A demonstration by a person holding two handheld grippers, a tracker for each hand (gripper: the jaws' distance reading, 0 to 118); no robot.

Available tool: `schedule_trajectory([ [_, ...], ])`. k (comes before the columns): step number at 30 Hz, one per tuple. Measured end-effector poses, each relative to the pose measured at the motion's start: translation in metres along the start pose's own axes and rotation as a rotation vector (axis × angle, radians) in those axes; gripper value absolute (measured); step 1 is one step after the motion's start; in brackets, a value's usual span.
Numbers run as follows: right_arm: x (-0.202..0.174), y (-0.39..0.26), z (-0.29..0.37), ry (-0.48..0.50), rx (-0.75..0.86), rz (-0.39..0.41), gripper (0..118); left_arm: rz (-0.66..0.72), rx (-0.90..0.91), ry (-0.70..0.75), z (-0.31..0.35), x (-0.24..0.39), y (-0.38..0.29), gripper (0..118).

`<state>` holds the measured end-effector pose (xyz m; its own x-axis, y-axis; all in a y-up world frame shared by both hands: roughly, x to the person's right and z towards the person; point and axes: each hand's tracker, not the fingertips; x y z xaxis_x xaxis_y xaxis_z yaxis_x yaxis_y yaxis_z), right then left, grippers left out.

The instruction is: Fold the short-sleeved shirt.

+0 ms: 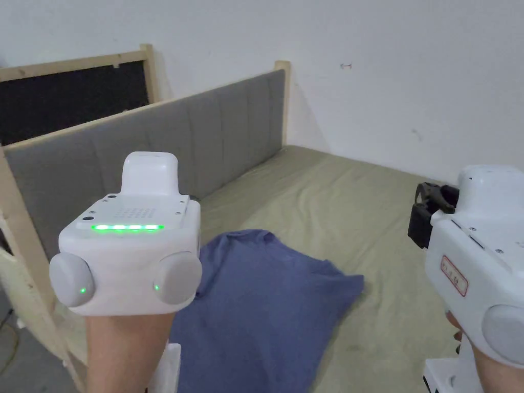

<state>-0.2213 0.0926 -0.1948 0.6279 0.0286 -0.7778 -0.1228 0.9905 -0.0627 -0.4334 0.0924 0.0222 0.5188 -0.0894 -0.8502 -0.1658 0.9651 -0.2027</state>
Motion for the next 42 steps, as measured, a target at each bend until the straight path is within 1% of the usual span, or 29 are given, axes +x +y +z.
schedule_trajectory([
  [2,-0.024,-0.004,-0.012,0.029,-0.012,0.018,0,0.008,-0.006,0.036,-0.003,-0.021,-0.006,0],
  [3,-0.029,-0.006,-0.017,0.049,-0.013,0.011,0,0.006,-0.018,0.048,-0.006,-0.027,-0.006,0],
  [5,-0.038,-0.007,-0.024,0.056,-0.020,0.000,0,-0.005,-0.031,0.057,-0.010,-0.033,-0.009,0],
  [9,-0.040,-0.008,-0.031,0.053,-0.026,0.006,0,-0.020,-0.057,0.019,-0.027,-0.024,-0.014,0],
  [12,-0.027,-0.012,-0.032,0.031,-0.029,0.010,0,-0.091,-0.156,-0.082,-0.062,0.006,-0.025,0],
  [13,-0.024,-0.015,-0.032,0.019,-0.035,0.015,0,-0.129,-0.210,-0.114,-0.081,0.020,-0.033,0],
  [14,-0.018,-0.018,-0.033,0.005,-0.043,0.019,0,-0.137,-0.260,-0.162,-0.099,0.031,-0.041,0],
  [15,-0.011,-0.022,-0.036,-0.005,-0.056,0.024,0,-0.133,-0.328,-0.208,-0.120,0.043,-0.051,0],
  [17,0.000,-0.034,-0.043,-0.025,-0.084,0.030,0,-0.059,-0.502,-0.325,-0.164,0.064,-0.074,0],
  [19,0.014,-0.049,-0.051,-0.060,-0.130,0.043,0,-0.030,-0.650,-0.434,-0.211,0.089,-0.105,2],
  [20,0.020,-0.056,-0.055,-0.070,-0.151,0.049,0,-0.028,-0.690,-0.459,-0.232,0.097,-0.122,6],
  [21,0.026,-0.063,-0.060,-0.077,-0.179,0.050,0,-0.039,-0.749,-0.441,-0.254,0.109,-0.138,61],
  [22,0.033,-0.071,-0.063,-0.082,-0.201,0.050,0,-0.093,-0.842,-0.434,-0.275,0.121,-0.155,114],
  [23,0.039,-0.078,-0.067,-0.096,-0.217,0.055,0,-0.098,-0.815,-0.456,-0.285,0.124,-0.156,114],
  [24,0.045,-0.085,-0.070,-0.108,-0.232,0.061,0,-0.130,-0.858,-0.396,-0.289,0.127,-0.174,103],
  [25,0.049,-0.092,-0.074,-0.114,-0.249,0.061,0,-0.168,-0.882,-0.375,-0.296,0.131,-0.184,102],
  [26,0.055,-0.098,-0.078,-0.120,-0.263,0.058,0,-0.180,-0.897,-0.371,-0.302,0.132,-0.192,104],
  [28,0.063,-0.109,-0.084,-0.131,-0.285,0.045,0,-0.193,-0.924,-0.354,-0.321,0.143,-0.214,112],
  [30,0.068,-0.118,-0.090,-0.138,-0.302,0.032,0,-0.184,-0.915,-0.360,-0.324,0.145,-0.221,118],
  [32,0.072,-0.125,-0.094,-0.138,-0.314,0.021,0,-0.183,-0.916,-0.351,-0.329,0.145,-0.221,117],
  [34,0.072,-0.128,-0.095,-0.134,-0.325,0.007,0,-0.214,-0.921,-0.352,-0.328,0.148,-0.218,106],
  [35,0.072,-0.130,-0.096,-0.132,-0.328,0.001,0,-0.210,-0.929,-0.360,-0.324,0.148,-0.215,95],
  [36,0.072,-0.132,-0.095,-0.132,-0.332,-0.005,0,-0.221,-0.904,-0.377,-0.307,0.148,-0.208,71],
  [37,0.073,-0.135,-0.094,-0.131,-0.337,-0.014,0,-0.257,-0.857,-0.378,-0.297,0.150,-0.204,41],
  [38,0.074,-0.136,-0.092,-0.128,-0.340,-0.028,0,-0.283,-0.828,-0.367,-0.290,0.149,-0.200,1],
  [39,0.075,-0.137,-0.090,-0.126,-0.343,-0.041,0,-0.290,-0.791,-0.339,-0.287,0.146,-0.201,0],
  [40,0.075,-0.139,-0.087,-0.125,-0.345,-0.045,0,-0.261,-0.819,-0.357,-0.289,0.137,-0.195,0],
  [41,0.076,-0.140,-0.085,-0.125,-0.347,-0.047,0,-0.177,-0.865,-0.381,-0.290,0.132,-0.195,0],
  [42,0.077,-0.141,-0.083,-0.126,-0.348,-0.045,0,-0.121,-0.846,-0.376,-0.291,0.126,-0.190,0],
])
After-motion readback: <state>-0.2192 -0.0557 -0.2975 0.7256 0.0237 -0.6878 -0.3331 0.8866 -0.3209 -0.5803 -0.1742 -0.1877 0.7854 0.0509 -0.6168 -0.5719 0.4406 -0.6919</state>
